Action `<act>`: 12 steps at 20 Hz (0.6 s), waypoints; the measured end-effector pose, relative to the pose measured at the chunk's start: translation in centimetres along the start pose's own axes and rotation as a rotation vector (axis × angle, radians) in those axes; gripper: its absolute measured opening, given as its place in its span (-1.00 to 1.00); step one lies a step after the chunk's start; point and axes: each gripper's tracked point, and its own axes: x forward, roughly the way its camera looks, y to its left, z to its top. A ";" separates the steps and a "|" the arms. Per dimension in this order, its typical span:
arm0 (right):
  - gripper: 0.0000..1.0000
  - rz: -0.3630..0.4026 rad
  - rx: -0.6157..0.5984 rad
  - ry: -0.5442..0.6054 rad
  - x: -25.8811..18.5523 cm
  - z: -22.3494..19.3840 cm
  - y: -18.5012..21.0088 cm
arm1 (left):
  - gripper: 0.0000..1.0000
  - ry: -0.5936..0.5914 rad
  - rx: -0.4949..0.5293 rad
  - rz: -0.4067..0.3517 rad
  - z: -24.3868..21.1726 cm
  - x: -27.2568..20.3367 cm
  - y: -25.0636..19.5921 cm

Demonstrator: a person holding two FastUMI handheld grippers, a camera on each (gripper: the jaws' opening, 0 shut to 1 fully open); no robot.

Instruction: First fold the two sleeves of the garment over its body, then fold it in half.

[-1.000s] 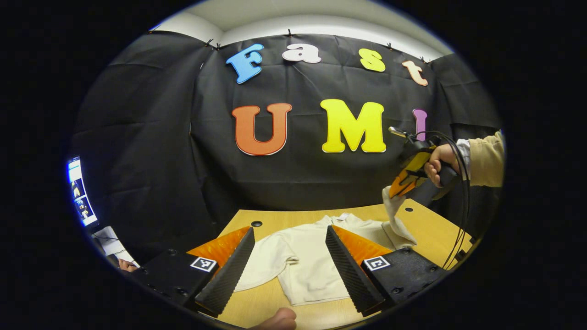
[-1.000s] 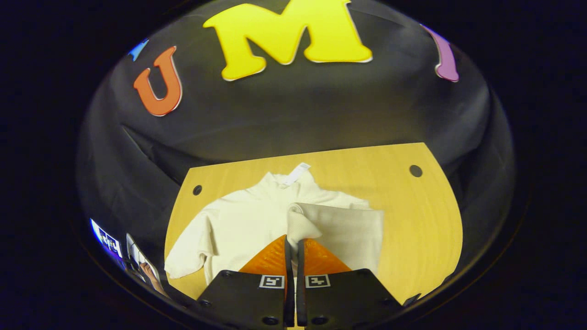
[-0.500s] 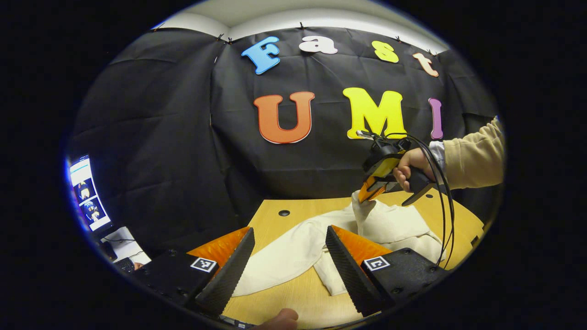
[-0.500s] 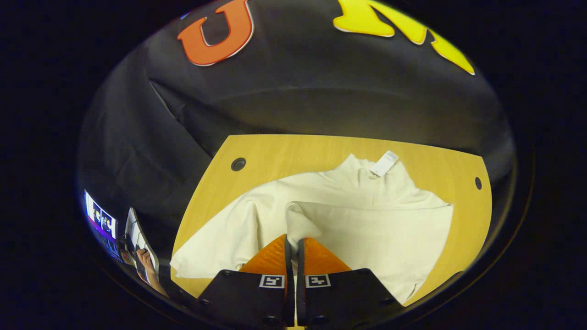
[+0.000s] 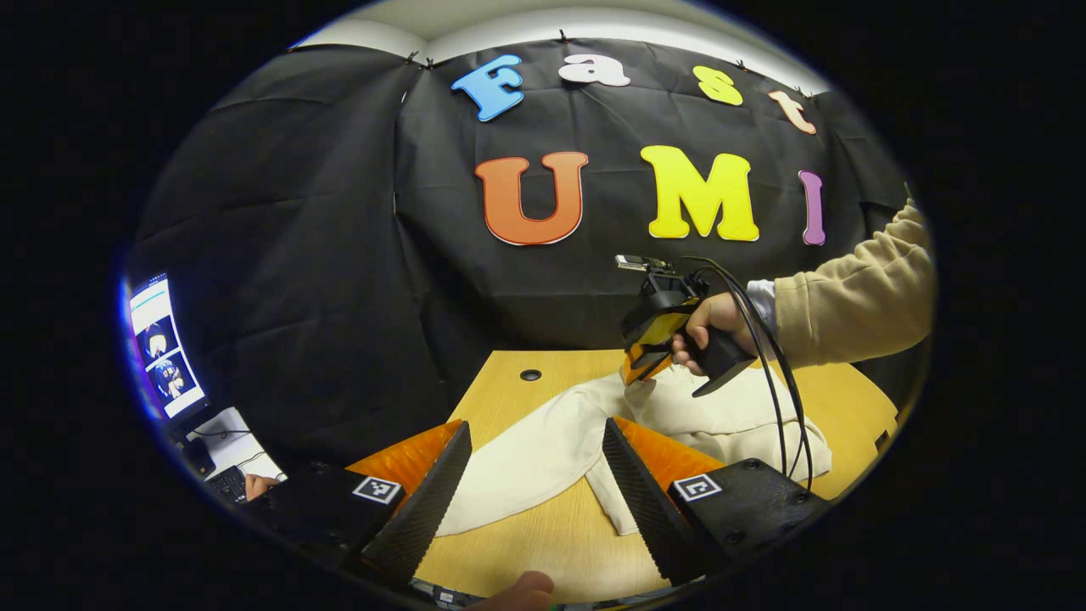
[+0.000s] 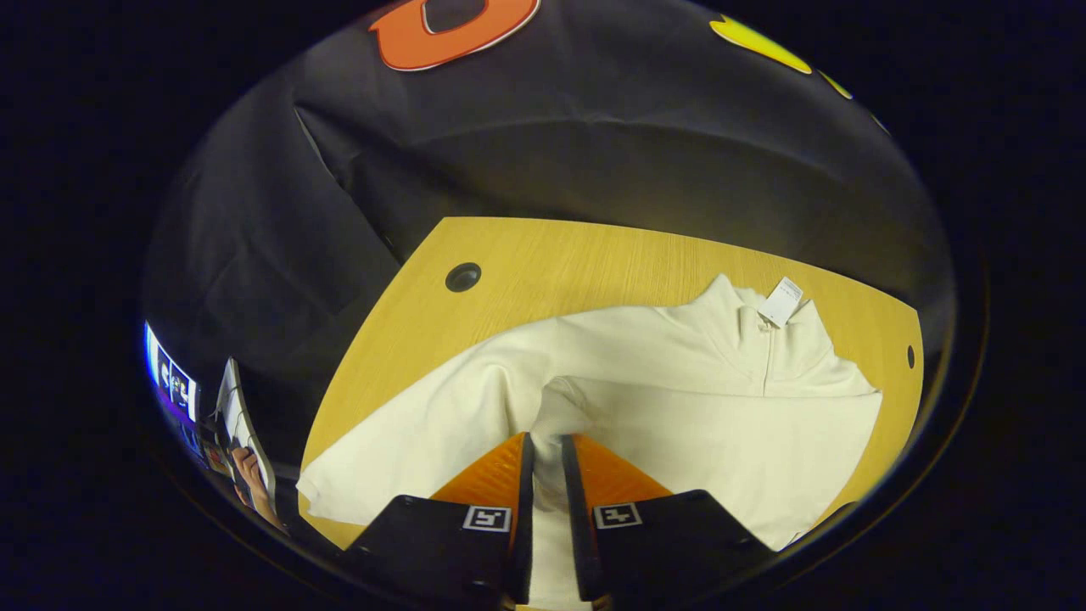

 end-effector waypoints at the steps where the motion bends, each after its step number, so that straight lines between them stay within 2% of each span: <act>1: -0.50 0.017 -0.003 -0.019 -0.2 0.4 0.2 | 1.00 0.014 -0.021 -0.004 -0.3 0.1 -0.2; 3: -0.30 0.040 -0.006 -0.052 -1.8 1.0 0.3 | 1.00 0.026 -0.050 0.001 -0.6 0.2 -0.4; 5: 0.17 0.065 -0.023 -0.077 -4.1 1.3 0.2 | 1.00 0.020 -0.050 0.011 -0.5 0.3 -0.4; 6: 0.54 0.072 -0.034 -0.095 -5.1 1.6 0.0 | 1.00 0.017 -0.045 0.018 -0.5 0.4 -0.4; 8: 0.61 0.060 -0.054 -0.128 -7.9 1.6 -1.3 | 1.00 0.022 -0.045 0.032 -0.6 0.6 0.1; 10: 0.84 0.056 -0.057 -0.148 -10.7 1.2 -3.0 | 1.00 0.044 -0.063 0.062 -1.2 0.8 0.7; 11: 0.84 0.057 -0.052 -0.153 -11.6 0.8 -3.7 | 1.00 0.064 -0.080 0.077 -1.9 0.9 1.0; 12: 0.72 0.047 -0.050 -0.157 -12.9 0.4 -5.1 | 1.00 0.079 -0.093 0.098 -2.1 0.8 1.1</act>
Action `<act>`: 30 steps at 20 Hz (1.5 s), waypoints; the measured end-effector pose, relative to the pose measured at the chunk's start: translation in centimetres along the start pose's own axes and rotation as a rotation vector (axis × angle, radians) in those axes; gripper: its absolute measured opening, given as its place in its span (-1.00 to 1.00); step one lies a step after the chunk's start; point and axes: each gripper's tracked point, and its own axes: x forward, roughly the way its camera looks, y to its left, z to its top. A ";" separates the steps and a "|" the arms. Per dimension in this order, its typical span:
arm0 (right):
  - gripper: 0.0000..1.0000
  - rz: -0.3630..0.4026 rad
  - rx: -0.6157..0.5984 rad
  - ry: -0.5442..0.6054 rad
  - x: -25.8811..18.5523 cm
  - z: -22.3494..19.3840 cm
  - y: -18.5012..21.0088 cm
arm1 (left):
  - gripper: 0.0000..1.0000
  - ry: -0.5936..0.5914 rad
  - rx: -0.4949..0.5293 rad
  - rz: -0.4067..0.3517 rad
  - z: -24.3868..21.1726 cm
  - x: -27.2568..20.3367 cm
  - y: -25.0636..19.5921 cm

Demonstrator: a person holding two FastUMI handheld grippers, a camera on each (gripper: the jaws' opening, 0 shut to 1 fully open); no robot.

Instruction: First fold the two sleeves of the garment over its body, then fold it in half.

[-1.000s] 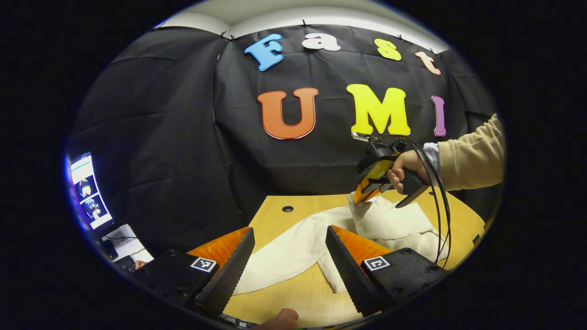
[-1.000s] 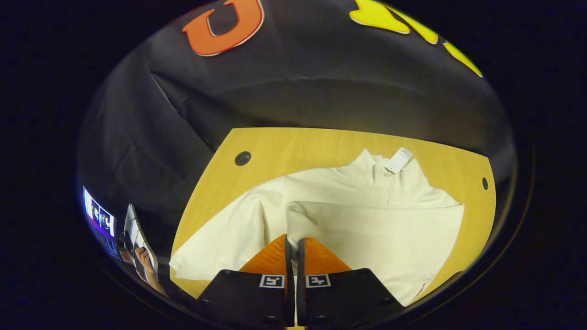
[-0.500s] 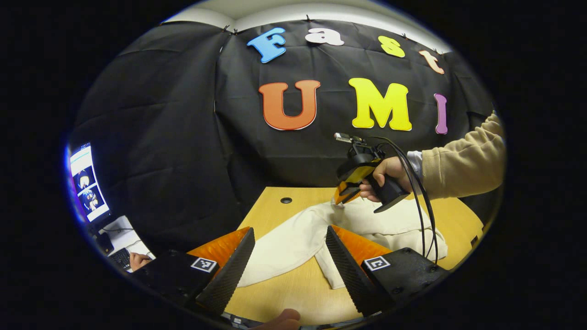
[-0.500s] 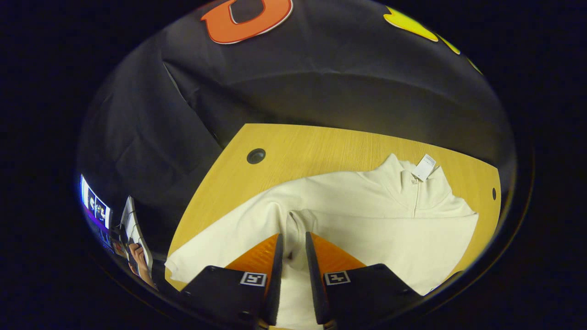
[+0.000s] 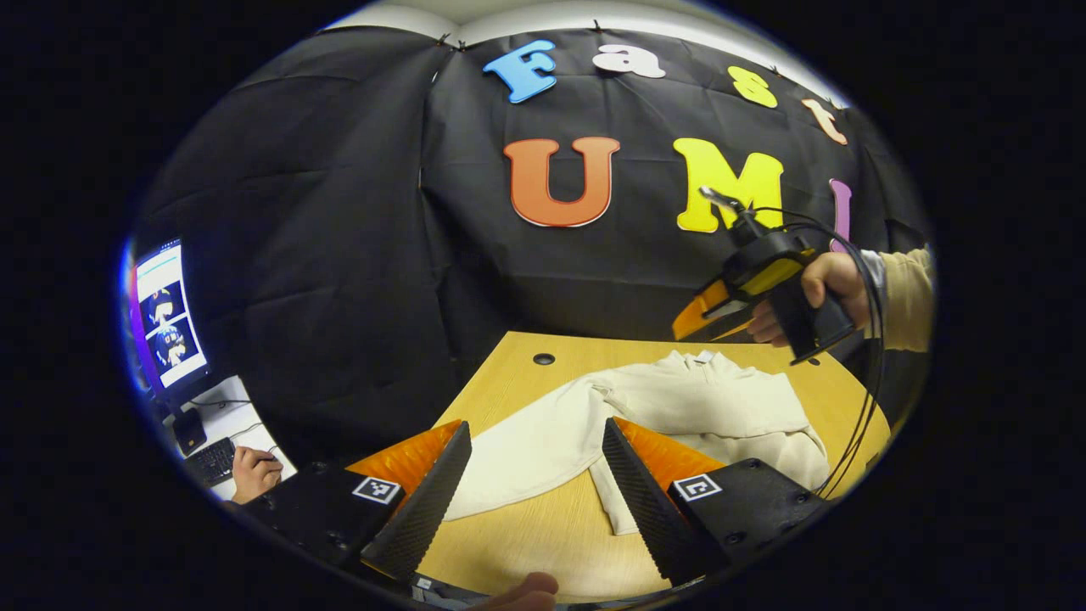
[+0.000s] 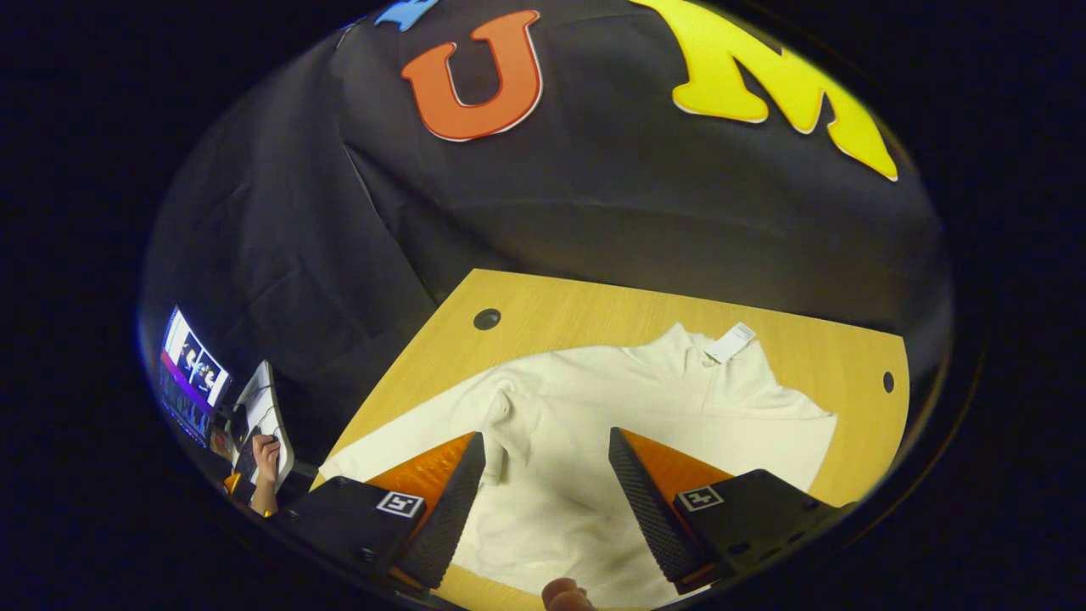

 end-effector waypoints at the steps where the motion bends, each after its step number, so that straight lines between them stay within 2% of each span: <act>1: 0.75 -0.012 0.000 -0.006 -1.2 -0.3 -1.3 | 1.00 0.012 -0.011 0.022 0.0 0.1 0.3; 3: 0.90 -0.039 0.004 0.003 -3.5 -1.9 -3.9 | 1.00 0.033 -0.029 0.091 -0.6 0.5 1.4; 4: 0.79 -0.045 0.010 0.009 -4.7 -2.8 -5.1 | 1.00 0.051 -0.043 0.120 -1.5 0.8 2.2; 7: 0.79 -0.068 0.011 -0.003 -8.3 -5.3 -8.2 | 1.00 0.122 -0.107 0.197 -4.9 2.1 5.3; 8: 0.89 -0.071 0.014 -0.004 -9.5 -6.3 -9.0 | 1.00 0.152 -0.132 0.228 -6.1 2.5 6.5; 9: 0.79 -0.067 0.011 -0.004 -10.7 -7.5 -9.6 | 1.00 0.180 -0.155 0.259 -7.1 2.8 7.6; 12: 0.80 -0.067 0.019 -0.006 -13.8 -10.7 -10.7 | 1.00 0.264 -0.212 0.347 -10.2 3.9 11.2; 13: 0.80 -0.063 0.023 -0.001 -14.7 -11.8 -10.7 | 1.00 0.292 -0.244 0.359 -11.3 4.3 11.9; 14: 0.90 -0.064 0.028 0.009 -15.5 -13.1 -10.8 | 1.00 0.314 -0.294 0.353 -12.4 5.1 12.2; 17: 0.90 -0.070 0.022 0.057 -16.9 -16.7 -10.6 | 1.00 0.358 -0.359 0.387 -14.4 6.1 13.3; 18: 0.80 -0.071 0.017 0.076 -17.3 -17.9 -10.5 | 1.00 0.377 -0.372 0.402 -15.0 6.4 13.6; 19: 0.79 -0.078 0.012 0.099 -17.7 -19.3 -10.5 | 1.00 0.396 -0.389 0.411 -15.7 6.9 14.0; 20: 0.90 -0.081 0.013 0.117 -17.8 -20.3 -10.4 | 1.00 0.419 -0.409 0.430 -16.3 7.1 14.5; 21: 0.90 -0.080 0.025 0.133 -17.8 -21.0 -10.2 | 1.00 0.434 -0.435 0.438 -16.8 7.5 14.8; 22: 0.80 -0.076 0.041 0.145 -17.6 -21.6 -9.9 | 1.00 0.457 -0.468 0.433 -17.5 8.1 14.9; 25: 0.80 -0.075 0.074 0.164 -17.4 -22.4 -9.6 | 1.00 0.522 -0.529 0.460 -19.0 8.7 16.0; 26: 0.90 -0.076 0.076 0.170 -17.5 -22.6 -9.5 | 1.00 0.543 -0.548 0.471 -19.5 8.8 16.1; 27: 0.90 -0.077 0.074 0.172 -17.6 -22.8 -9.5 | 1.00 0.562 -0.566 0.469 -20.0 9.1 16.1; 28: 0.90 -0.082 0.074 0.174 -17.6 -22.9 -9.6 | 1.00 0.596 -0.575 0.471 -20.4 9.1 16.0; 29: 0.80 -0.084 0.076 0.177 -17.7 -23.1 -9.7 | 1.00 0.597 -0.553 0.472 -20.2 9.3 16.4; 30: 0.90 -0.083 0.082 0.178 -17.7 -23.2 -9.6 | 0.99 0.623 -0.535 0.461 -20.2 9.5 16.1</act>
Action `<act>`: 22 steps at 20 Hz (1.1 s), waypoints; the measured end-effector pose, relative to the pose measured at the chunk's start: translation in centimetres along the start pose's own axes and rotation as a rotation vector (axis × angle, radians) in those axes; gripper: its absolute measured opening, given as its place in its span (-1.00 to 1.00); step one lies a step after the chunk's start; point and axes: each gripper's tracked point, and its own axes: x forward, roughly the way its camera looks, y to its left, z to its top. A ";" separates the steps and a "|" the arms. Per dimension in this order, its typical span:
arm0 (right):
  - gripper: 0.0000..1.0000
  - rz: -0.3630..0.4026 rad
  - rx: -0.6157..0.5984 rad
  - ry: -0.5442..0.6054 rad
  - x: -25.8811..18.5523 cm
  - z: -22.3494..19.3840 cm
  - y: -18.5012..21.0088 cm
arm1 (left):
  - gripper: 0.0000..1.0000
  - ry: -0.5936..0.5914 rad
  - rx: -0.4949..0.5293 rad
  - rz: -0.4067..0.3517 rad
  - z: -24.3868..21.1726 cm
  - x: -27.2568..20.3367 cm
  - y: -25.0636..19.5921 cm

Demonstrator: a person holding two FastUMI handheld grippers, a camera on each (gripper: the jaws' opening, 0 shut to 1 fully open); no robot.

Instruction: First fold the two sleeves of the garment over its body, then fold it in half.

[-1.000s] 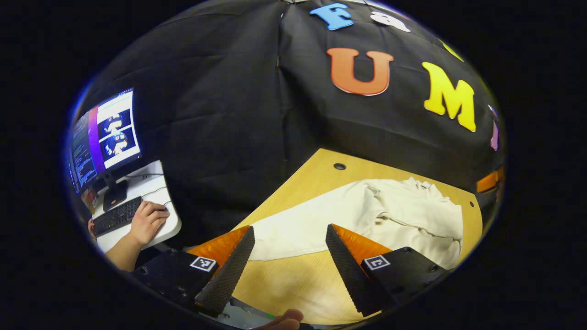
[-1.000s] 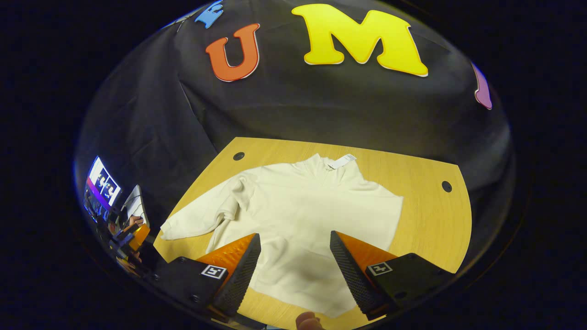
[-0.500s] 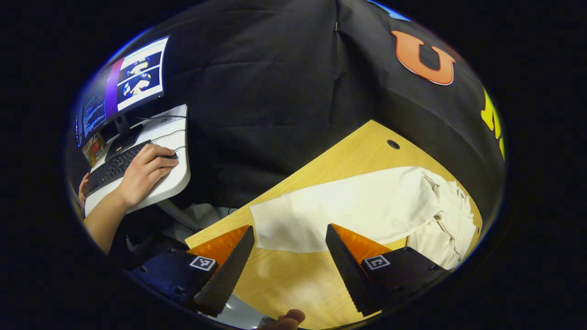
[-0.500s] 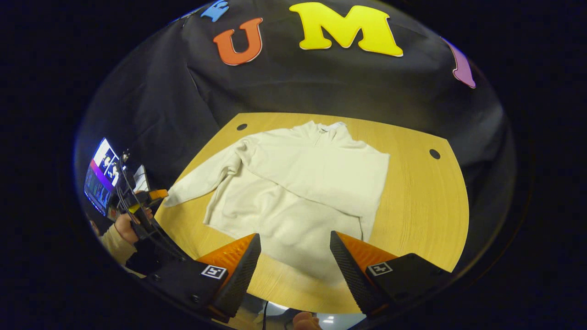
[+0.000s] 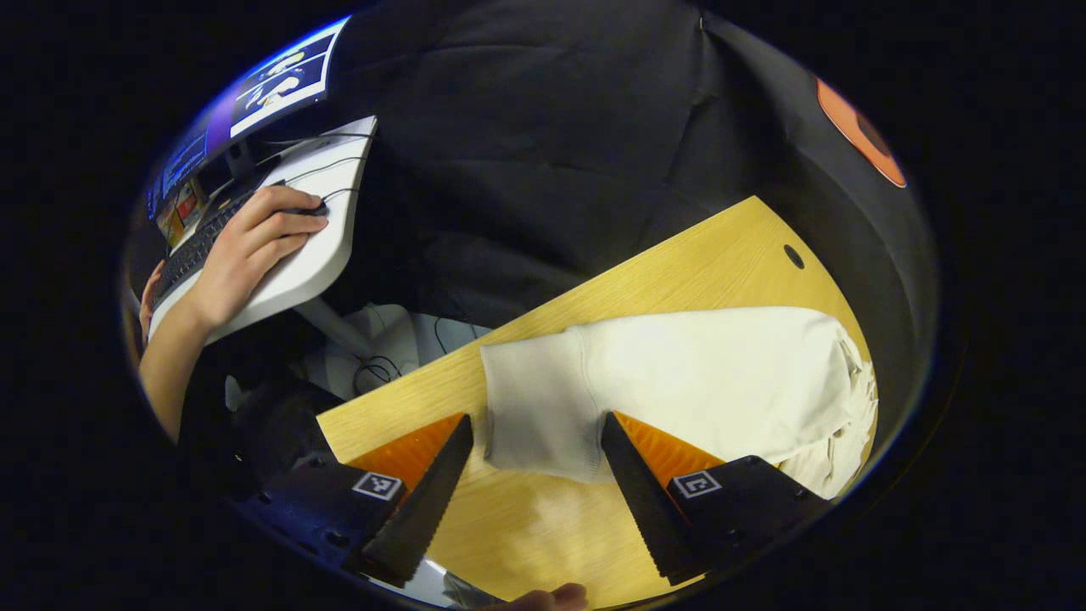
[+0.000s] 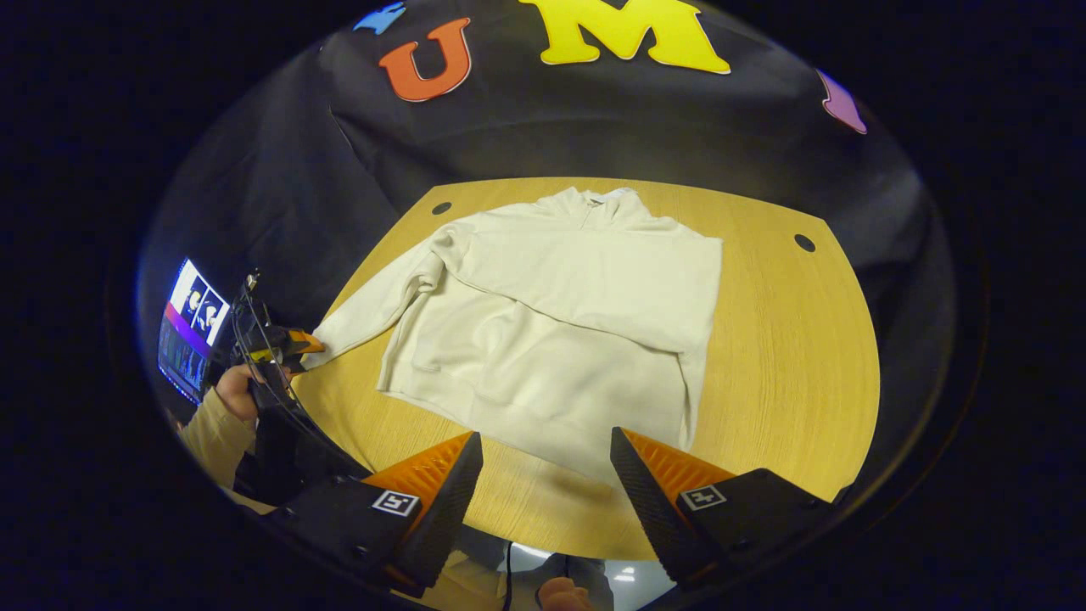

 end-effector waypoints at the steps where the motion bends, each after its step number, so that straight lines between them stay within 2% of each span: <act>1: 0.90 0.000 0.006 0.004 0.1 -0.2 0.0 | 0.97 0.015 0.024 0.010 -0.1 0.0 0.1; 2: 0.90 0.001 0.013 0.010 0.2 -0.5 0.0 | 0.97 0.043 0.045 0.023 -0.4 0.1 0.2; 3: 0.80 0.007 0.018 0.014 0.3 -0.8 0.1 | 0.92 0.063 0.070 0.036 -0.4 0.2 0.2; 5: 0.80 0.012 0.021 0.018 0.4 -1.3 0.1 | 0.82 0.101 0.096 0.039 -0.5 0.5 0.0; 6: 0.90 0.014 0.023 0.020 0.5 -1.5 0.2 | 0.81 0.127 0.087 0.041 -0.7 0.4 -0.1; 7: 0.90 0.017 0.030 0.025 0.5 -1.8 0.1 | 0.68 0.150 0.081 0.041 -0.7 0.4 -0.2; 8: 0.80 0.022 0.040 0.027 0.6 -2.0 0.1 | 0.65 0.168 0.077 0.038 -0.7 0.4 -0.2; 9: 0.80 0.027 0.053 0.027 0.6 -2.1 0.1 | 0.57 0.189 0.073 0.033 -0.8 0.4 -0.3; 10: 0.90 0.034 0.063 0.026 0.5 -2.4 0.1 | 0.51 0.207 0.072 0.028 -0.8 0.3 -0.3; 11: 0.80 0.035 0.069 0.025 0.5 -2.5 0.0 | 0.41 0.218 0.068 0.024 -0.9 0.4 -0.6; 12: 0.90 0.030 0.073 0.023 0.5 -2.7 -0.3 | 0.51 0.226 0.060 0.018 -0.9 0.5 -0.6; 13: 0.90 0.030 0.079 0.019 0.4 -2.7 -0.7 | 0.20 0.232 0.046 0.006 -1.0 0.4 -0.9; 15: 0.90 0.031 0.100 0.017 0.3 -2.9 -1.2 | 0.02 0.236 0.024 -0.011 -0.9 0.4 -1.3; 16: 0.90 0.031 0.113 0.015 0.3 -3.2 -1.4 | -0.22 0.238 0.024 -0.017 -0.9 0.3 -1.4; 17: 0.90 0.030 0.125 0.012 0.1 -3.4 -1.8 | -0.36 0.237 0.032 -0.017 -0.8 0.3 -1.5; 18: 0.80 0.028 0.135 0.013 0.1 -3.6 -2.2 | -0.43 0.234 0.039 -0.016 -0.7 0.1 -1.7; 21: 0.80 0.000 0.162 0.039 0.3 -4.8 -3.8 | -0.67 0.203 0.072 -0.004 0.1 -0.7 -2.1; 22: 0.90 -0.008 0.172 0.042 0.3 -5.0 -4.3 | -0.71 0.185 0.081 -0.006 0.6 -1.4 -2.6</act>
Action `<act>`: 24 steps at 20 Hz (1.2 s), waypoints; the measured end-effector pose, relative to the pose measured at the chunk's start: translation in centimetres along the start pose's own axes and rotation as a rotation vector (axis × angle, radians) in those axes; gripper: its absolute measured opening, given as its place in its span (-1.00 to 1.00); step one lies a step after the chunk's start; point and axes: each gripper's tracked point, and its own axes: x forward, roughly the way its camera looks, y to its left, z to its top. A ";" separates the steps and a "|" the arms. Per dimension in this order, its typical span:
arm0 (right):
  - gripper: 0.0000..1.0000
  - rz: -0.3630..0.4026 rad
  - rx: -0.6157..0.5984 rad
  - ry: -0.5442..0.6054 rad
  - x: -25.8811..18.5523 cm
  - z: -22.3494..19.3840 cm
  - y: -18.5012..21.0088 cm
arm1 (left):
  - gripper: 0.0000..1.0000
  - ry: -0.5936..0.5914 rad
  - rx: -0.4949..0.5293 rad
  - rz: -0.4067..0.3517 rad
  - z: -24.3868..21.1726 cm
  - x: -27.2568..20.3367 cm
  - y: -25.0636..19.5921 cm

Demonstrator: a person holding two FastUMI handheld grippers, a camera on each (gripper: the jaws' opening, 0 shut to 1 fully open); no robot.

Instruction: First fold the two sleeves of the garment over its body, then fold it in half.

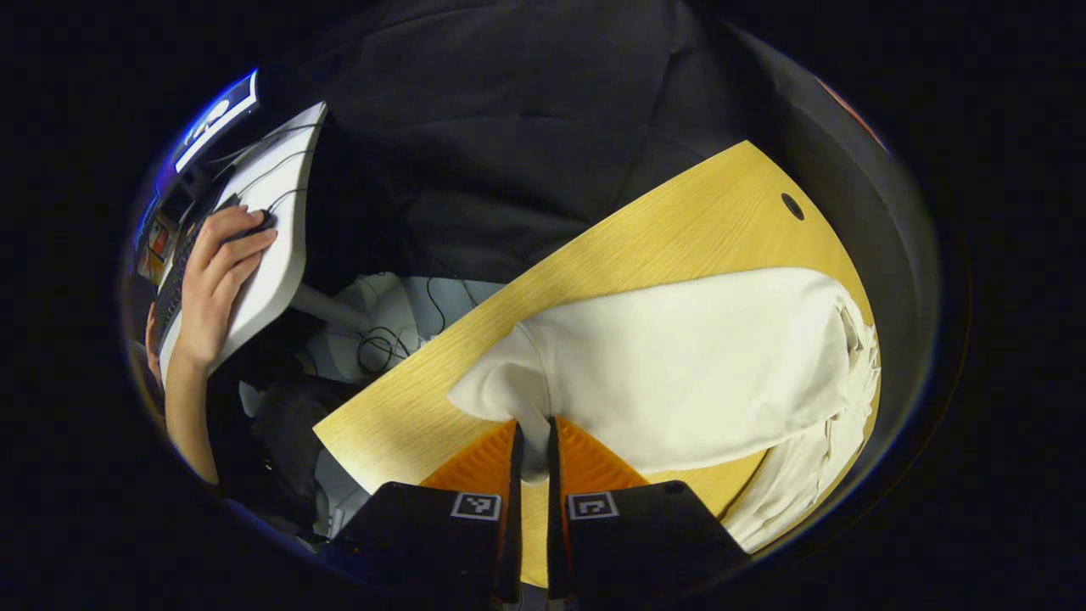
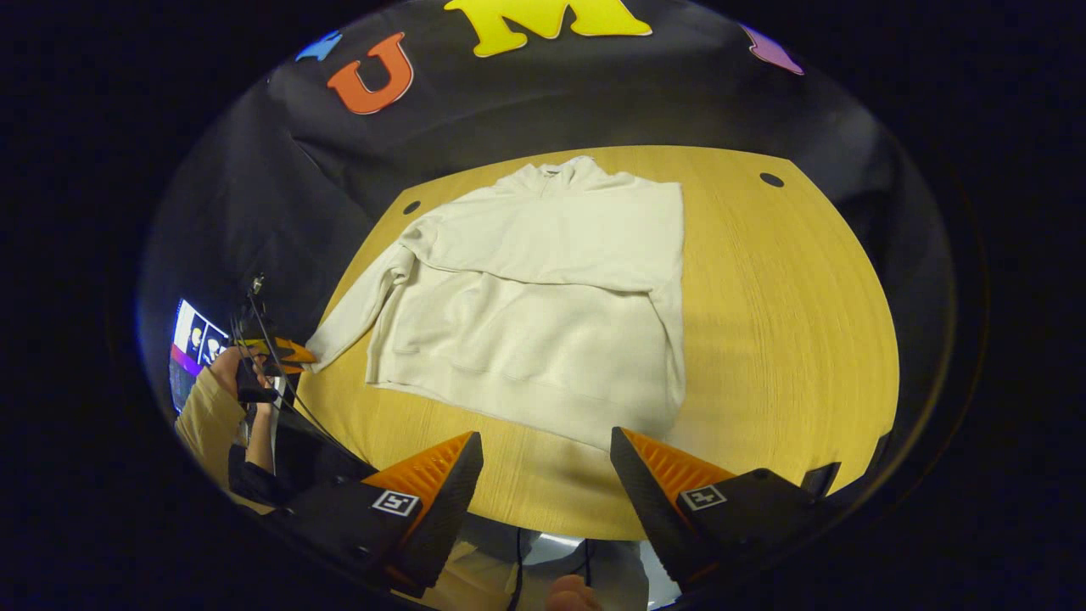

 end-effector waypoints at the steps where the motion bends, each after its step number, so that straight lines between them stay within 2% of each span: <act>1: 0.90 -0.002 0.011 0.001 0.0 0.0 -0.4 | -0.75 -0.019 0.012 -0.003 0.5 -0.8 -0.5; 7: 0.90 0.011 0.051 -0.002 0.1 0.0 -1.8 | -0.77 -0.120 0.165 -0.063 3.2 -7.4 -6.8; 13: 0.90 0.035 0.083 -0.010 0.1 0.1 -3.7 | -0.77 -0.216 0.350 -0.154 3.8 -13.9 -18.2; 16: 0.90 0.026 0.098 -0.027 -0.3 0.5 -5.7 | -0.77 -0.254 0.460 -0.200 2.7 -16.8 -25.0; 18: 0.90 0.022 0.115 -0.033 -0.7 0.5 -7.1 | -0.77 -0.269 0.510 -0.256 1.3 -17.8 -29.9; 21: 0.90 0.005 0.154 -0.041 -1.2 0.4 -9.5 | -0.77 -0.265 0.584 -0.327 -1.5 -18.9 -36.8; 22: 0.80 -0.003 0.178 -0.041 -1.3 0.3 -10.4 | -0.77 -0.254 0.612 -0.344 -2.5 -18.9 -39.0; 24: 0.80 -0.016 0.234 -0.035 -1.4 0.1 -11.8 | -0.77 -0.235 0.661 -0.368 -5.0 -18.5 -43.1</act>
